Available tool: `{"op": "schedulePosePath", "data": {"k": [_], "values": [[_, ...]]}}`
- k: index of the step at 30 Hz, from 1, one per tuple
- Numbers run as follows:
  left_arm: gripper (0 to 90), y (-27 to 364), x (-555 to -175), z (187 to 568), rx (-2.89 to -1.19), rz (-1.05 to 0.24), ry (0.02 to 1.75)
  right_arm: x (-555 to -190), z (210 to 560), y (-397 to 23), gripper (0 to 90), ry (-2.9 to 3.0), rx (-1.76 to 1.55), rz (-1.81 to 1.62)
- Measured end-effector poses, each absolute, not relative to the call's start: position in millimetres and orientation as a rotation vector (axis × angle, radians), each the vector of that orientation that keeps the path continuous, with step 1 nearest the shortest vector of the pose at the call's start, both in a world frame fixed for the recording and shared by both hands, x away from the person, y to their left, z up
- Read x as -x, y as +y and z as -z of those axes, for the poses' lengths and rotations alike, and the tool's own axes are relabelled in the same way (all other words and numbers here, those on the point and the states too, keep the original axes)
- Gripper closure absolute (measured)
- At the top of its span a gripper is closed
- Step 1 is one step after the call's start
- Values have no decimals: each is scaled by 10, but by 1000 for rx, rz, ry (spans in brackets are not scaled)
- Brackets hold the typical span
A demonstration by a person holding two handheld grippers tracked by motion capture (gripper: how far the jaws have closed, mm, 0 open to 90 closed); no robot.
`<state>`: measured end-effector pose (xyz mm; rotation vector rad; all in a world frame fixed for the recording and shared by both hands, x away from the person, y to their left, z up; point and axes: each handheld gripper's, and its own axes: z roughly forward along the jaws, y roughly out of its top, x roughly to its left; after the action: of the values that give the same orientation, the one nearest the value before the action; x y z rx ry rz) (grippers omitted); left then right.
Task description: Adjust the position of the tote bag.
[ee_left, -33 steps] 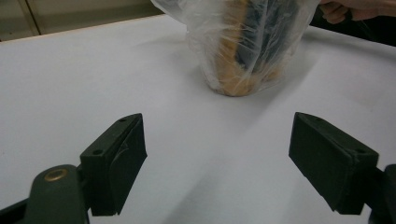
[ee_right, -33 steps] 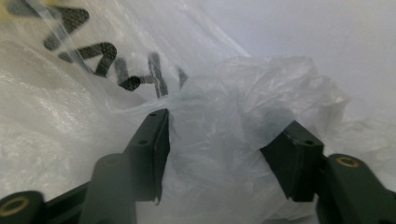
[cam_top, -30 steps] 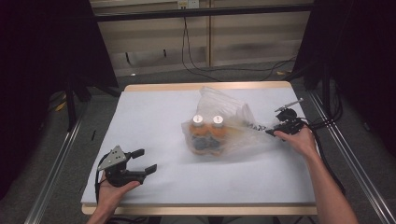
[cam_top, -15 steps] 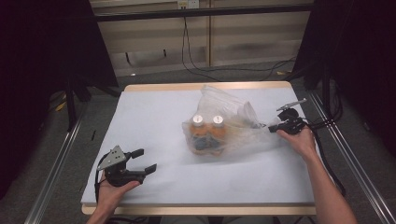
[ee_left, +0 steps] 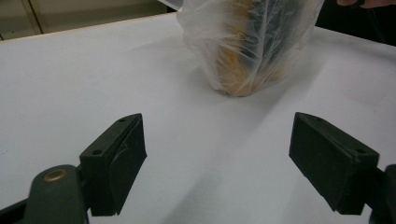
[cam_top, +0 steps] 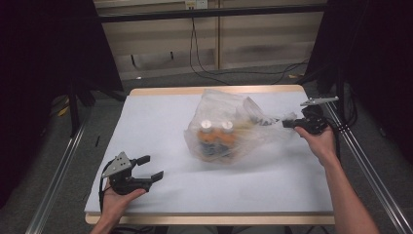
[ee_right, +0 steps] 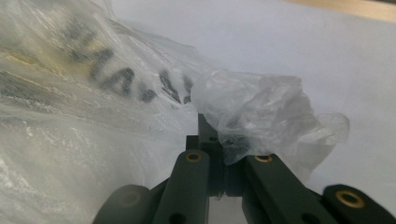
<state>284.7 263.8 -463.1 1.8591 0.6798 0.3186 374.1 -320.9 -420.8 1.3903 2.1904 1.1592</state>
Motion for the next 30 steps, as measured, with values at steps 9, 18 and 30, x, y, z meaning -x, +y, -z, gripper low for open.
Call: {"op": "schedulePosePath", "data": {"k": [9, 18, 30], "values": [[184, 2644, -2841, 4626, -1855, -326, 681, -3640, 3933, -3147, 900, 2102, -1307, -1322], [184, 2642, -2840, 4624, -1853, -321, 691, -3594, 3800, -3072, 900, 2066, -1256, -1399], [269, 2655, -2907, 4515, -1792, -352, 668, -3549, 3604, -3004, 900, 2008, -1186, -1517]]}}
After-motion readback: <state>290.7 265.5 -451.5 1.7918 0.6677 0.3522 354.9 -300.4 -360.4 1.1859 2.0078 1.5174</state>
